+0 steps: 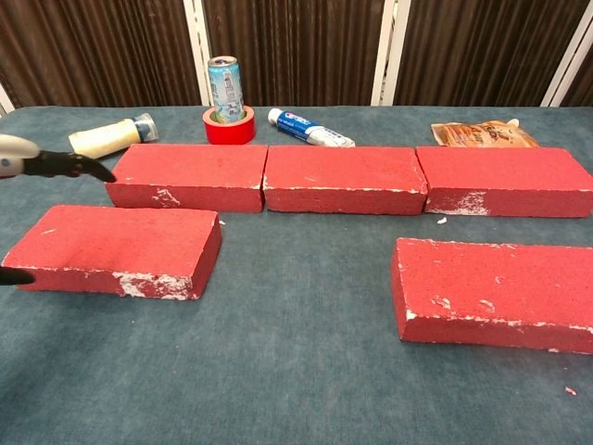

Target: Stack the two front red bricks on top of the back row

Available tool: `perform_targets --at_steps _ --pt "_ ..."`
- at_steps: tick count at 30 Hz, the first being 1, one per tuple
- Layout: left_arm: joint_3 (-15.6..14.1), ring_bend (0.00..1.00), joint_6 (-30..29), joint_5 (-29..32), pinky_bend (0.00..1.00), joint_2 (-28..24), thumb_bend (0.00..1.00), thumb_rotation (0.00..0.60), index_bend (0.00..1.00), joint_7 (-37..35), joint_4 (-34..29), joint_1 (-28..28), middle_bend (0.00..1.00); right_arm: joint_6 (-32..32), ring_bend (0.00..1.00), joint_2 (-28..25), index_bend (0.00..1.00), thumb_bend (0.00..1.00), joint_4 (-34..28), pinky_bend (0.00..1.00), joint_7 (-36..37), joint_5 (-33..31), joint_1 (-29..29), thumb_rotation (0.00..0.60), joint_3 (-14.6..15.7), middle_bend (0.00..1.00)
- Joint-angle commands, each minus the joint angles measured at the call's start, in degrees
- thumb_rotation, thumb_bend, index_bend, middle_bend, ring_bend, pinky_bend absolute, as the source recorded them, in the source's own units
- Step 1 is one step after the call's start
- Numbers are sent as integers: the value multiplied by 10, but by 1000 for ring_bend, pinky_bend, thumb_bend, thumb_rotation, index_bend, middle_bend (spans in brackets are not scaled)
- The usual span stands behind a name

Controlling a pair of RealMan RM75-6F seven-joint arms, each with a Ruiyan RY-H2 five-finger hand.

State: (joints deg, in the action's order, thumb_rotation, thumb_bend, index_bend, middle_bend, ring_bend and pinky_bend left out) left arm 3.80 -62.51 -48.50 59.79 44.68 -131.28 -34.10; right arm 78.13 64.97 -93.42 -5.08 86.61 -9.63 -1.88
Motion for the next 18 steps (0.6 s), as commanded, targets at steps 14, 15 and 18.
perform_targets --at_steps 14,15,18 --pt "23 0 -94 101 74 133 208 600 0 75 78 -79 0 -4 0 2 0 0 -1 0 -8 -5 -1 600 0 0" --pt "22 0 -95 107 74 138 208 600 0 77 82 -82 0 -4 0 2 0 0 -1 0 -8 -5 -1 600 0 0" --pt "24 0 -94 130 74 151 206 600 0 82 94 -94 0 -5 0 3 0 0 -1 0 -10 -7 -1 600 -1 0"
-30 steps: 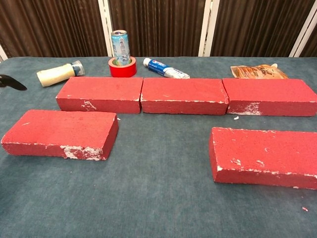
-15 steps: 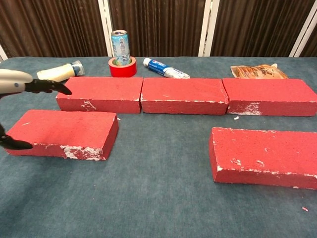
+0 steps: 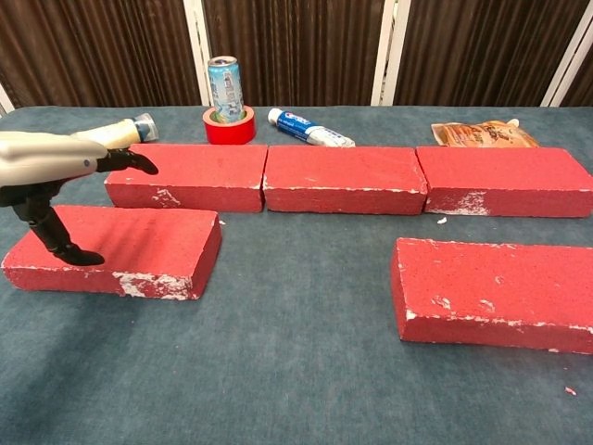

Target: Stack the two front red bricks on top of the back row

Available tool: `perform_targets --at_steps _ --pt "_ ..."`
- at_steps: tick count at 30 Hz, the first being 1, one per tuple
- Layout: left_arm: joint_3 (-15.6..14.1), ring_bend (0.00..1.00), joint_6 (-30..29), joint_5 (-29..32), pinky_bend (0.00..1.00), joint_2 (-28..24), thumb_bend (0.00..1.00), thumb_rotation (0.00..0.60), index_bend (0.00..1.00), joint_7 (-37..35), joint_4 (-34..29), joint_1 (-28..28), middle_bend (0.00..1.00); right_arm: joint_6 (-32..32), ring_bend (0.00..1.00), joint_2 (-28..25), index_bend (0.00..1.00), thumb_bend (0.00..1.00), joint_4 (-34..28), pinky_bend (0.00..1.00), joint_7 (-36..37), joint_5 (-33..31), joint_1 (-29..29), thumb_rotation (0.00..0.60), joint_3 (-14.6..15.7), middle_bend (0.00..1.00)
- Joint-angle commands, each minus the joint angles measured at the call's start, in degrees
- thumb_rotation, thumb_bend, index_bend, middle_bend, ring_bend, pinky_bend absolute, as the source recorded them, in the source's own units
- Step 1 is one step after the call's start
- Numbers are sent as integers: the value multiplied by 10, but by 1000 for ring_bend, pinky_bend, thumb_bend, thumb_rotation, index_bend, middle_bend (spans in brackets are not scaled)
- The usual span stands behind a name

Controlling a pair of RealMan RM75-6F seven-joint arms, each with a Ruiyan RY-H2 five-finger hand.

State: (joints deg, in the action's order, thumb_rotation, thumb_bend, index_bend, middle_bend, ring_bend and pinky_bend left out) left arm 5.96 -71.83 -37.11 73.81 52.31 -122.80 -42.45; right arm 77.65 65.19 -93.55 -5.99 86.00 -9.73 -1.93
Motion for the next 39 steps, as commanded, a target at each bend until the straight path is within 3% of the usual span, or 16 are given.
perform_targets --at_steps 1,20,39 --pt "3 0 0 25 74 15 206 600 0 9 14 -15 0 -1 0 1 0 0 0 0 -1 -1 0 600 0 0" --pt "17 0 19 107 73 64 200 600 0 -4 83 -70 0 -4 0 3 0 0 -1 0 -8 -8 -1 600 -2 0" --pt "14 0 25 187 75 73 204 600 0 -3 130 -99 0 -6 0 5 0 0 -4 0 -16 -11 -2 600 -2 0"
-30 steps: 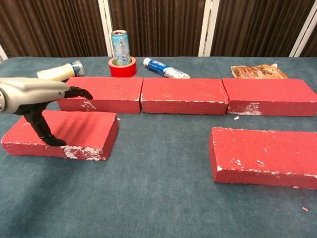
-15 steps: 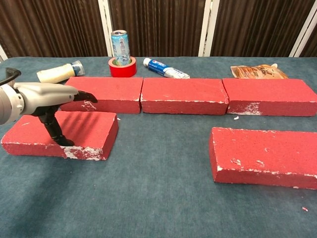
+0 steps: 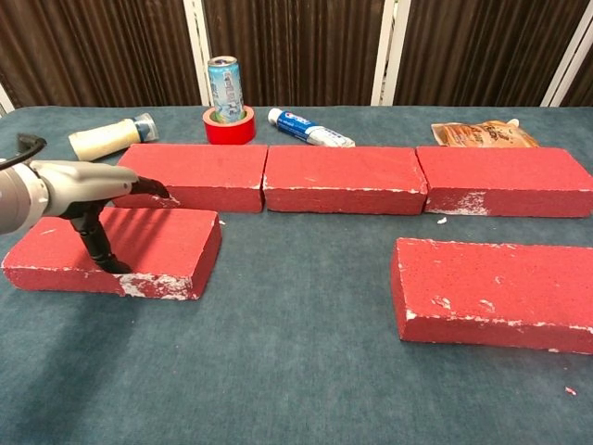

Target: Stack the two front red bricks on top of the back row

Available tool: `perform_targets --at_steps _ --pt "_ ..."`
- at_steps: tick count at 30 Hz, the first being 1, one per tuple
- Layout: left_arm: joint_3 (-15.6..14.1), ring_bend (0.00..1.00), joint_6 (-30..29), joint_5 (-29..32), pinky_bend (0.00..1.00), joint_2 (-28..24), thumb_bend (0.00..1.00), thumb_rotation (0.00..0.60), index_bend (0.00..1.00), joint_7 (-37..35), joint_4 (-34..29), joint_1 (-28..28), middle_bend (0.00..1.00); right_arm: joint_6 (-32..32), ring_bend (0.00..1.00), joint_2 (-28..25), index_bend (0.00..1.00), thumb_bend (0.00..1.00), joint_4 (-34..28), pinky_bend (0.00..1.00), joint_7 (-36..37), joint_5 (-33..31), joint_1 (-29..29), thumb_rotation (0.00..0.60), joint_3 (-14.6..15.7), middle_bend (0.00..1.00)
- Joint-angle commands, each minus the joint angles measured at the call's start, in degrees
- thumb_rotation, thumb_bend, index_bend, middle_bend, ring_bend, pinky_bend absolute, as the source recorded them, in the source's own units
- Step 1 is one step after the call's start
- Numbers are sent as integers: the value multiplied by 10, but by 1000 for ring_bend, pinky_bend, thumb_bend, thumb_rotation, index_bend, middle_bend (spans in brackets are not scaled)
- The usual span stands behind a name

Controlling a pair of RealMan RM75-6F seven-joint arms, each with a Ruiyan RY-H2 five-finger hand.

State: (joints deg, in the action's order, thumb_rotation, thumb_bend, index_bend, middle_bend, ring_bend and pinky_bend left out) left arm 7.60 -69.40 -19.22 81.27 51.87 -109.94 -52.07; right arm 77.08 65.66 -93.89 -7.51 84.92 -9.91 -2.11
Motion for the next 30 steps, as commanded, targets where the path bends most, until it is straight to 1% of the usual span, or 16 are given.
perform_targets --at_steps 1,23,30 --pt "-3 0 2 11 76 -2 203 600 0 1 3 -3 0 0 0 0 0 0 -1 0 -1 -1 0 600 0 0" --pt "-17 0 24 51 82 -27 205 600 0 -4 8 -16 0 -2 0 3 0 0 -3 0 -7 -5 0 600 0 0" --pt "-22 0 34 47 84 -26 203 600 0 -18 17 -15 0 -3 0 3 0 0 -5 0 -9 -7 0 600 0 0"
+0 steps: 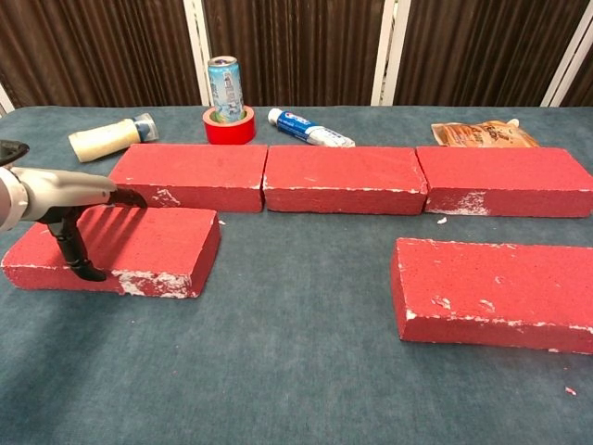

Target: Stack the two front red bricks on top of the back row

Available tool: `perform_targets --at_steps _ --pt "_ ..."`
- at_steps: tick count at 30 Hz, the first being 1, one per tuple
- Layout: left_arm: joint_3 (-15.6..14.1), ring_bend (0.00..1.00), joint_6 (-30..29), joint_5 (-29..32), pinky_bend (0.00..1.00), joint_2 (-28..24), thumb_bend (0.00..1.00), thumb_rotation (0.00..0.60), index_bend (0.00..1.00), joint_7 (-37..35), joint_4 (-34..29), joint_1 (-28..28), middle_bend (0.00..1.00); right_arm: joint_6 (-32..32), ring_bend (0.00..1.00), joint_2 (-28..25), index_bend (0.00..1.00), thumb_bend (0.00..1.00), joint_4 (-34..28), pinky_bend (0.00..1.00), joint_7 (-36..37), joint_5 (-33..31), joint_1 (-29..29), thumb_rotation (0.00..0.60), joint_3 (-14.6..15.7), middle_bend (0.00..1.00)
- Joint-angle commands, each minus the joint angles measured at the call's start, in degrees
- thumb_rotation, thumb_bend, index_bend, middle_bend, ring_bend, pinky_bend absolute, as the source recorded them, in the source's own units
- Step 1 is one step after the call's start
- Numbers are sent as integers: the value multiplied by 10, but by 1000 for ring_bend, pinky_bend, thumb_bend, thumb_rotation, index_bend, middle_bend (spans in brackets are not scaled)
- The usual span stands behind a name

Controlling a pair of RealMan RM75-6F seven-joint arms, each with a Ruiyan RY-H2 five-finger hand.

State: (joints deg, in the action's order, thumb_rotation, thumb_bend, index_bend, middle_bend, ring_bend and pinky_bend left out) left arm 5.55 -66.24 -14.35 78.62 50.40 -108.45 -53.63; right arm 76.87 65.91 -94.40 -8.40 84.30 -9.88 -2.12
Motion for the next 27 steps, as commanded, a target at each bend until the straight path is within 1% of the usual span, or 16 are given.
perform_targets --at_steps 1,9,14,18,27 --pt "-2 0 3 -3 84 1 202 600 0 -5 4 0 0 0 0 0 0 0 0 0 -1 -1 0 600 0 0" --pt "-5 0 6 -2 93 4 202 600 0 -10 12 -4 0 0 0 0 0 0 -1 0 0 -1 0 600 0 0" --pt "-9 0 7 5 119 5 225 600 0 -4 18 -9 0 0 0 0 0 0 -1 0 -2 -1 0 600 0 0" --pt "-13 0 10 10 130 7 225 600 0 -2 24 -11 0 1 0 1 0 0 -1 0 -1 -2 0 600 -1 0" --pt "-18 0 6 -1 134 6 224 600 0 -4 25 -13 0 2 0 3 0 0 0 0 -2 -2 1 600 -2 0"
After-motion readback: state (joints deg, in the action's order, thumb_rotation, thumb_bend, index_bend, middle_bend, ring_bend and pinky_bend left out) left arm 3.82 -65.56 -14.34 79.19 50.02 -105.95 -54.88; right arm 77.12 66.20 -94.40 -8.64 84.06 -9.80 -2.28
